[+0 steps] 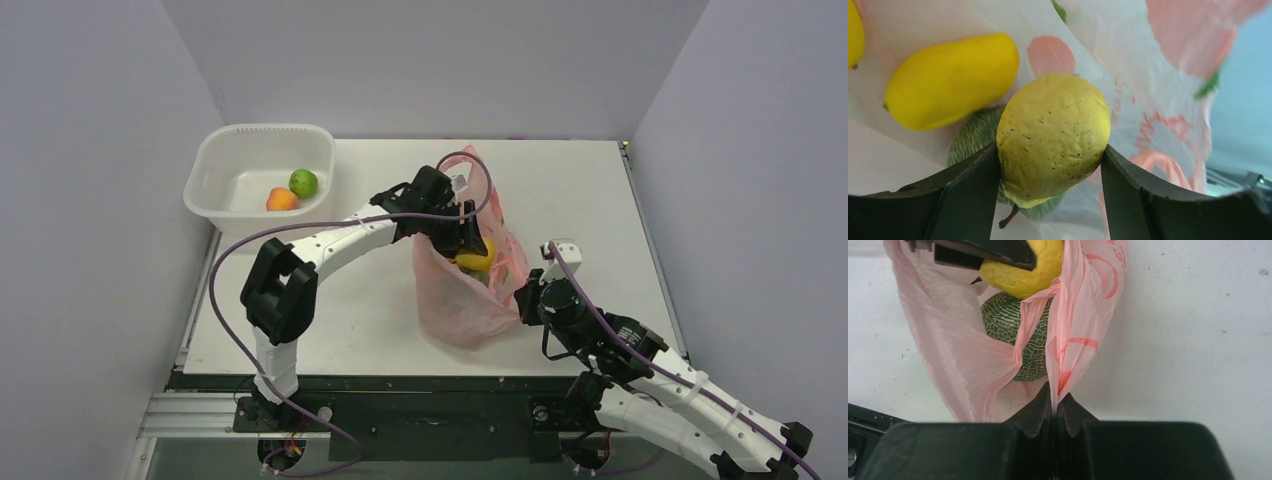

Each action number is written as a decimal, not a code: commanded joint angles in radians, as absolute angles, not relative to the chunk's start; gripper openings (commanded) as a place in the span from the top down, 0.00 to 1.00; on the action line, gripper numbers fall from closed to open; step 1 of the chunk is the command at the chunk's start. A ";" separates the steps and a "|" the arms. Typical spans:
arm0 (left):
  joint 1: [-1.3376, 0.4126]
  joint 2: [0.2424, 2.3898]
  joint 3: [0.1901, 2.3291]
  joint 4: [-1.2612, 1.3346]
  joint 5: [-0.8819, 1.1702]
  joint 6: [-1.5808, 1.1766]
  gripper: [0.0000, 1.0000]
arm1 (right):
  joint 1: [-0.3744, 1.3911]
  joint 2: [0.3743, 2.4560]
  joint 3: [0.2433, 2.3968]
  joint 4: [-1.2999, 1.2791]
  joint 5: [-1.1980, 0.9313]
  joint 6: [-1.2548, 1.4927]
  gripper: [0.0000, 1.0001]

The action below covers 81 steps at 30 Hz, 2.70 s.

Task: Take the fake fruits out of the plastic bag
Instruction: Take out the fake fruit from the plastic bag, then place the fake fruit in the bin.

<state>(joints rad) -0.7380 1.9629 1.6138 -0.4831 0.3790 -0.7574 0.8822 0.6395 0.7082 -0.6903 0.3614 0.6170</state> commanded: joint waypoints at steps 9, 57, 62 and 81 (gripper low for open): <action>-0.730 1.584 1.449 -0.407 0.454 -0.849 0.90 | 0.877 0.674 0.720 -0.631 0.429 0.633 1.00; 0.274 1.737 1.487 -0.310 -0.114 -0.832 1.00 | 0.879 0.779 0.849 -0.710 0.376 0.496 1.00; 0.286 1.891 1.627 -0.309 -0.115 -0.790 1.00 | 0.876 0.833 0.877 -0.717 0.375 0.488 1.00; 0.176 2.379 2.167 -0.482 -0.382 -0.431 0.84 | 0.798 0.957 1.004 -0.900 0.408 0.523 1.00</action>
<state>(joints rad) 0.2070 2.3341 2.0842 -0.4469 -0.3199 -0.5209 0.8101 0.9482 0.9485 -0.8410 0.3840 0.5095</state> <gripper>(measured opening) 0.612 0.004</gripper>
